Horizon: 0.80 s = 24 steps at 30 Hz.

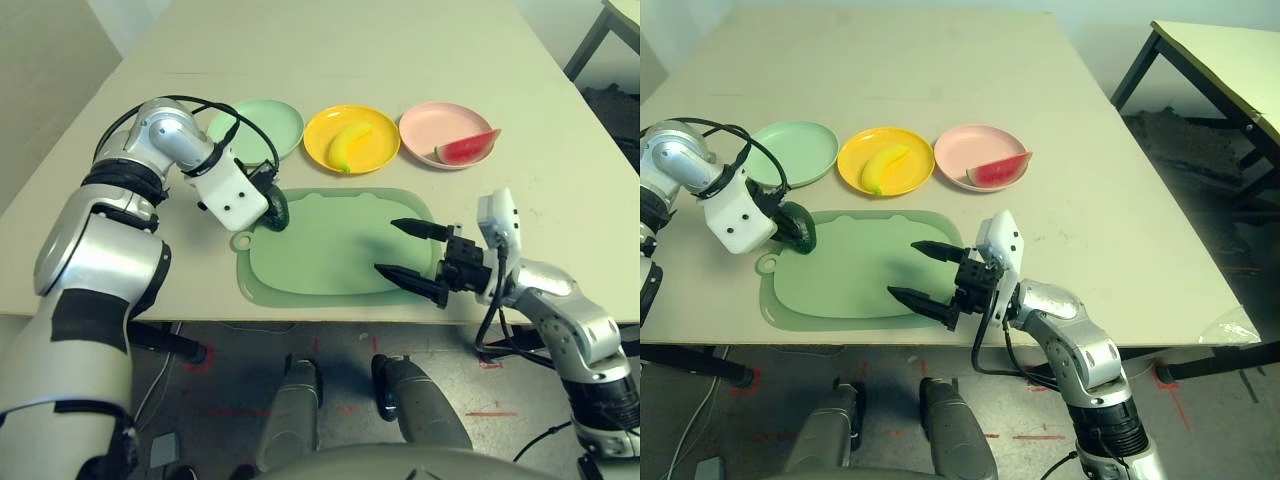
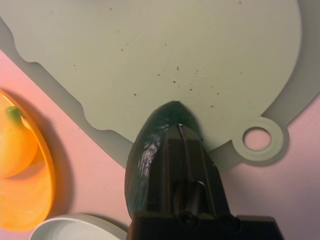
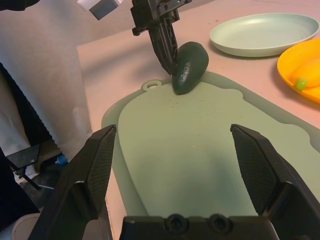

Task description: Place the fruits into color-matched plates.

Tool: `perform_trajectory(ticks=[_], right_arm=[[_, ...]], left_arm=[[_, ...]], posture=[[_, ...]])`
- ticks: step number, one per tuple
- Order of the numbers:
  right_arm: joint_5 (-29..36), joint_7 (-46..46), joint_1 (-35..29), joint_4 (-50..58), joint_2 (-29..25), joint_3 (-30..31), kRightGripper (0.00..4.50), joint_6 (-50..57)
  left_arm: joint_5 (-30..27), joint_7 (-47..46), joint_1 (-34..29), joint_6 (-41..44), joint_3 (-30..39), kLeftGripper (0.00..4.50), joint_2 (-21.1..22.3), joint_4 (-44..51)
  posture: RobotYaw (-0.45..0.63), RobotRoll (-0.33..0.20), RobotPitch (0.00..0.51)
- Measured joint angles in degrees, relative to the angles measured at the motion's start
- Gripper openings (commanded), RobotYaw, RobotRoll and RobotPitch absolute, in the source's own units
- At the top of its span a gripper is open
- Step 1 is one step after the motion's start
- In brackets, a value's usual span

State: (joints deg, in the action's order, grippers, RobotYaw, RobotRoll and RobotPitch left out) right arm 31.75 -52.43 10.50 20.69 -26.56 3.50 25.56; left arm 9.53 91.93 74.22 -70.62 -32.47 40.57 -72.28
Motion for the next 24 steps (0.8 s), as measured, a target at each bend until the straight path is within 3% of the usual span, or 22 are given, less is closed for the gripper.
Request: perform_trajectory(ticks=[6, 7, 9, 12, 16, 20, 24], right_arm=[[0.0, -0.01, 0.22, -0.07, -0.01, 0.0, 4.5, -0.03], [0.0, -0.02, 0.23, -0.11, -0.01, 0.0, 4.5, -0.05], [0.0, -0.18, 0.24, -0.38, -0.01, 0.0, 4.5, -0.13], [-0.01, -0.65, 0.25, -0.71, -0.13, 0.0, 4.5, -0.38], [-0.03, -1.82, 0.75, -1.25, -0.08, 0.28, 4.5, -0.97], [-0.12, -2.87, 1.85, -2.61, 0.47, 1.09, 4.5, -1.89], [-0.18, -3.84, 2.02, -3.76, 0.77, 2.05, 4.5, -2.63]], left_arm=[[-0.33, 0.0, -0.29, 0.3, 0.34, 0.02, 0.01, -0.02], [-0.97, 0.0, -0.42, 0.77, 0.61, 0.19, 0.0, -0.02], [-3.04, 0.0, -0.44, 2.04, 0.96, 0.6, -0.01, 0.07], [-10.47, -0.01, -0.6, 7.21, 0.64, 1.59, 0.04, 2.86], [-27.07, -0.05, -0.35, 23.15, -0.99, 3.03, 2.14, 14.66], [-37.18, -0.07, 2.58, 38.62, -0.99, 4.37, 6.97, 21.42], [-39.87, -0.05, 4.31, 48.32, -0.83, 4.49, 12.74, 22.85]], posture=[[-0.22, 0.0, 0.186], [-0.21, 0.0, 0.184], [-0.21, 0.0, 0.178], [-0.19, 0.0, 0.168], [-0.17, 0.0, 0.161], [-0.15, 0.0, 0.156], [-0.12, 0.0, 0.151]])
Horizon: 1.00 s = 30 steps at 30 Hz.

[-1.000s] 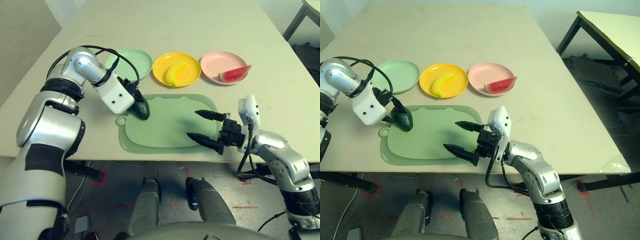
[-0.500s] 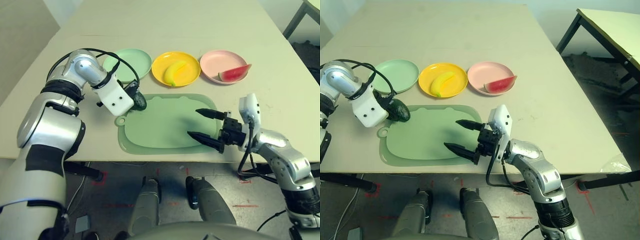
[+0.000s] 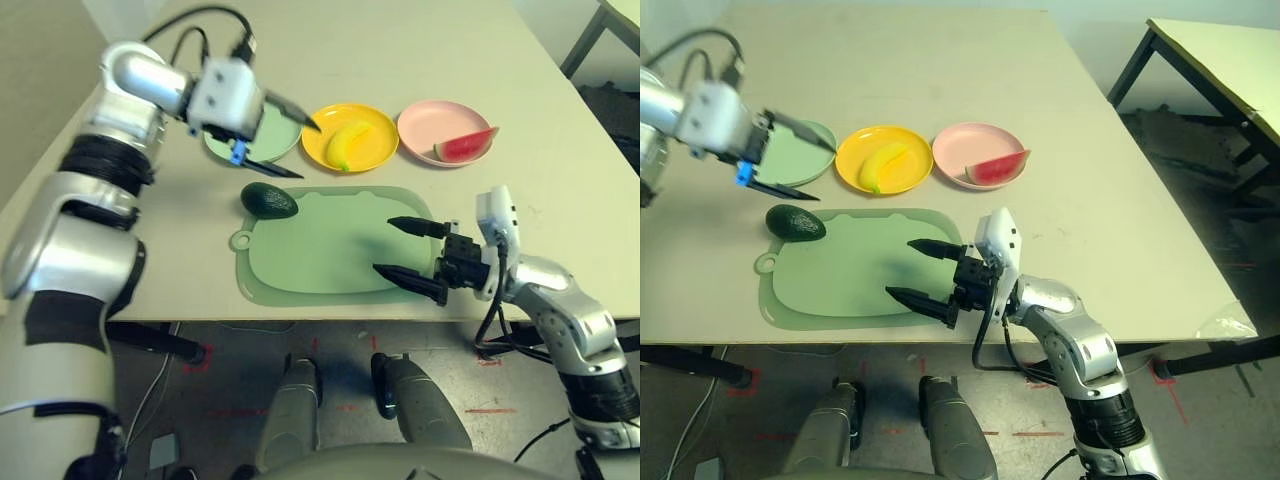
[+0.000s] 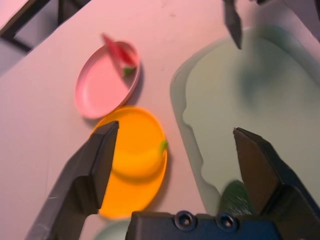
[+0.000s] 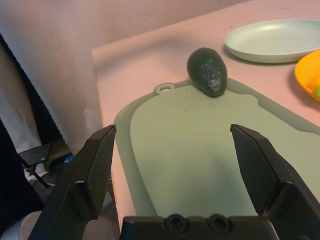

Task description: Place the fruits into color-matched plates.

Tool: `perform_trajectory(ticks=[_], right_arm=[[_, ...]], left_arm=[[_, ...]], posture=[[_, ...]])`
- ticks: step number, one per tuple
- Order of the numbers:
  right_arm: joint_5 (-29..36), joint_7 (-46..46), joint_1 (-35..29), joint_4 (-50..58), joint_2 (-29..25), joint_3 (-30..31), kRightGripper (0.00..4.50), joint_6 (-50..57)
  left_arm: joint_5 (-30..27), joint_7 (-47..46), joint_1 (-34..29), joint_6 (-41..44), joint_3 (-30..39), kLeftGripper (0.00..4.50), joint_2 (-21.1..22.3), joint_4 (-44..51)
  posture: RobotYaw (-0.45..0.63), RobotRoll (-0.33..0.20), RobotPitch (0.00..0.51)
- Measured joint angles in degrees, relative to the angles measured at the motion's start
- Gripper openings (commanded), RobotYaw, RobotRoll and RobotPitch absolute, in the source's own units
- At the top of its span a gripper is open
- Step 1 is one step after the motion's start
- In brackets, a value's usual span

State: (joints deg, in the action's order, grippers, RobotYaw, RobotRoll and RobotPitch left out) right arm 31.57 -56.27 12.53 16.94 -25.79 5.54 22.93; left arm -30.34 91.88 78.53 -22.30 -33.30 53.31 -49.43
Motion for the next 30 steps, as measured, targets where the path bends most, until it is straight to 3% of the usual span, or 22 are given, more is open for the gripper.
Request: perform_trajectory(ticks=[4, 9, 16, 21, 30], right_arm=[[-0.04, -0.95, 0.27, -1.7, 0.1, 0.42, 4.5, -0.86], [-0.09, -1.72, 1.9, -2.98, 0.84, 1.1, 4.5, -1.43], [-0.23, -1.99, 2.39, -3.94, 1.41, 2.22, 4.5, -1.93], [-0.65, -0.8, 1.53, -3.41, 1.79, 2.26, 4.5, -2.24], [-0.94, 1.66, -1.97, 0.01, 1.79, 2.27, 4.5, -2.26]], left_arm=[[2.03, 0.0, 0.15, 6.21, -1.28, 4.49, 4.33, -0.05], [9.26, 0.01, 0.13, 10.16, -2.01, 4.49, 5.39, -0.36], [18.6, 0.02, 0.14, 12.19, -4.12, 4.49, 1.67, -2.29], [23.55, 0.02, 0.41, 7.3, -7.2, 4.49, -1.83, -6.98], [27.76, 0.05, 1.86, 0.04, -11.6, 4.49, -5.72, -13.82]], posture=[[-0.1, 0.0, 0.152], [-0.08, 0.0, 0.152], [-0.12, 0.0, 0.159], [-0.16, 0.0, 0.166], [-0.22, 0.0, 0.179]])
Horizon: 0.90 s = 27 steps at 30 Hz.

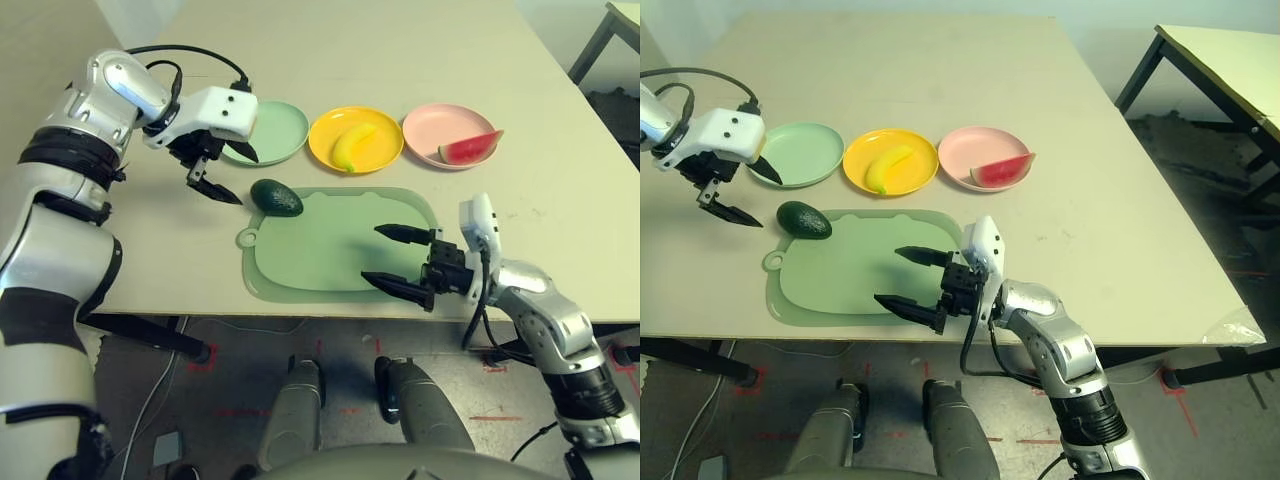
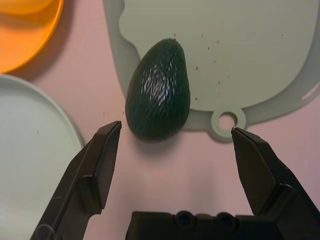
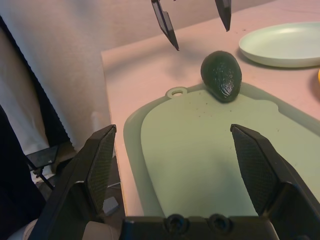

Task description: Place the fruits into color-matched plates.

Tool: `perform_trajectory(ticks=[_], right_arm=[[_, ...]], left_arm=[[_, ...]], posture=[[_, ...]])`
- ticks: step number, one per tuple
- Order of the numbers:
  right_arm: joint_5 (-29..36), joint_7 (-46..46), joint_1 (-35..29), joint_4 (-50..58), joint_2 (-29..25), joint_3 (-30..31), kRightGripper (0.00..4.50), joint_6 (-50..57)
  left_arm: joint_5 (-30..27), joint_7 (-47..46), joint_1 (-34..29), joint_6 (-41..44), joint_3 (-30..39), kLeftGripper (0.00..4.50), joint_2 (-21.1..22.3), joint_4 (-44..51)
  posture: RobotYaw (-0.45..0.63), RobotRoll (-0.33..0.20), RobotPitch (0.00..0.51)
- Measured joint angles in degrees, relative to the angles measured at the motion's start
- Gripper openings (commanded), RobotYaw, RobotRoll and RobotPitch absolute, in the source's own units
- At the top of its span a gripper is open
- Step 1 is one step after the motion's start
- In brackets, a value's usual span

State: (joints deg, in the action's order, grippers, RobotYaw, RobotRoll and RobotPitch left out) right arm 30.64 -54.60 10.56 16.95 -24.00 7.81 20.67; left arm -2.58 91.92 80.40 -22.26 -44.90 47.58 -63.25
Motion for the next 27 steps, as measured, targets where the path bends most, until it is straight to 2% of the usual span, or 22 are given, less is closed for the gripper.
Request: perform_trajectory(ticks=[10, 19, 27], right_arm=[[-0.08, 1.13, -0.97, 1.58, -1.0, -0.02, 4.5, 0.0], [-0.06, 1.52, -0.89, 1.81, -1.1, -0.02, 4.5, 0.0], [0.02, 1.61, -2.14, 3.33, -2.82, -0.04, 4.5, 0.27]], left_arm=[[3.43, 0.05, 1.17, -3.38, -0.1, 4.49, -1.85, -4.25], [5.2, 0.11, -0.52, -5.42, 0.08, 4.49, -2.95, -5.12], [7.34, 0.15, -1.03, -6.24, 3.52, 4.49, -4.27, -6.77]], posture=[[-0.23, 0.0, 0.181], [-0.24, 0.0, 0.183], [-0.25, 0.0, 0.19]])
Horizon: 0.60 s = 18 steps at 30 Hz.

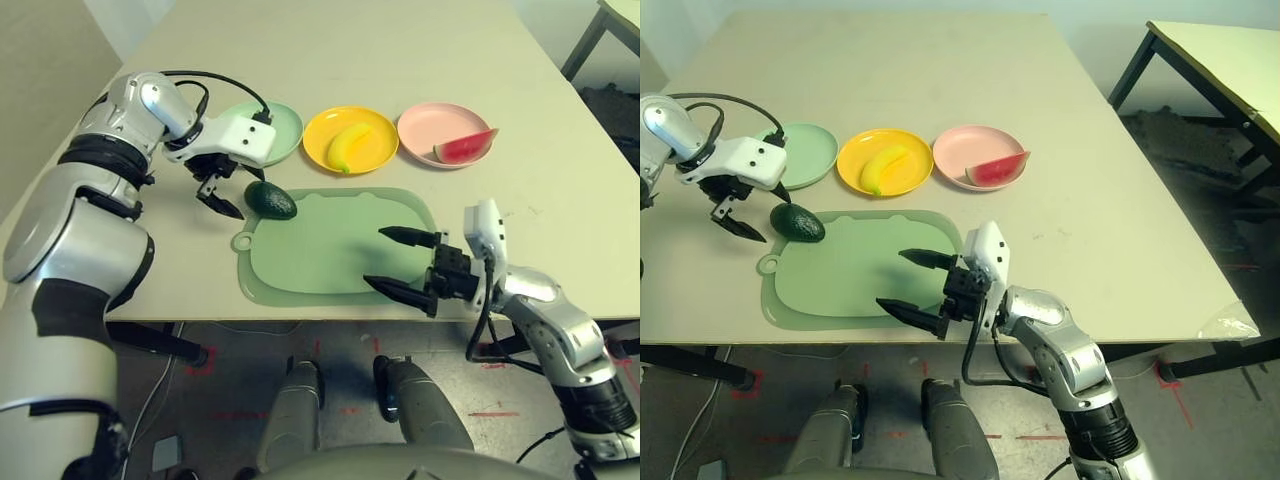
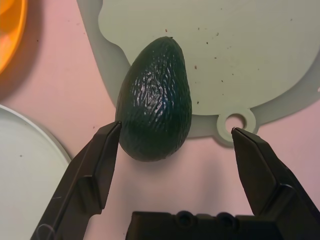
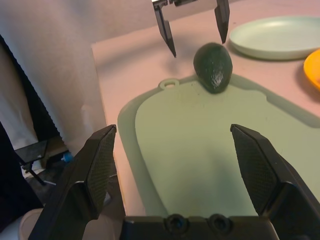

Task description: Place the fruits into color-matched plates.

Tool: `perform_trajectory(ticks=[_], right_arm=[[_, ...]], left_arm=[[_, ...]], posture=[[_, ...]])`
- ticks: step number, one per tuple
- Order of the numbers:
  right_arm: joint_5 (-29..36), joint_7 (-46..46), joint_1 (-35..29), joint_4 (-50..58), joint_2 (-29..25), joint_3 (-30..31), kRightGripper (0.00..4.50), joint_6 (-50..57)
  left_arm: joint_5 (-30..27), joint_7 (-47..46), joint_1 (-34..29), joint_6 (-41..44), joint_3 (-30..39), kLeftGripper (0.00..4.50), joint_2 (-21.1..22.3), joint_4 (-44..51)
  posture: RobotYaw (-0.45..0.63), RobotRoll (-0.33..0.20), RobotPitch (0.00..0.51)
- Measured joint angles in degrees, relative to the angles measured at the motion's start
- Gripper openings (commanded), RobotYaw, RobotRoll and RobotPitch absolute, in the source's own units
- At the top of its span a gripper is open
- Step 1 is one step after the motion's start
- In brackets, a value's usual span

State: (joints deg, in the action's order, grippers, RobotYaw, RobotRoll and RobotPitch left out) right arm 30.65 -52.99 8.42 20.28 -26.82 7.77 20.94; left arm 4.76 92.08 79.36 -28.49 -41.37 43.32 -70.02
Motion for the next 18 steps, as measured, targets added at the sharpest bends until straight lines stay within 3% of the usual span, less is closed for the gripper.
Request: perform_trajectory(ticks=[18], right_arm=[[0.89, 1.45, 0.41, 2.32, -0.77, -0.13, 4.5, 1.73]], left_arm=[[2.7, 0.02, -1.01, -0.84, 3.42, 4.49, -1.93, -0.43]], posture=[[-0.26, 0.0, 0.192]])
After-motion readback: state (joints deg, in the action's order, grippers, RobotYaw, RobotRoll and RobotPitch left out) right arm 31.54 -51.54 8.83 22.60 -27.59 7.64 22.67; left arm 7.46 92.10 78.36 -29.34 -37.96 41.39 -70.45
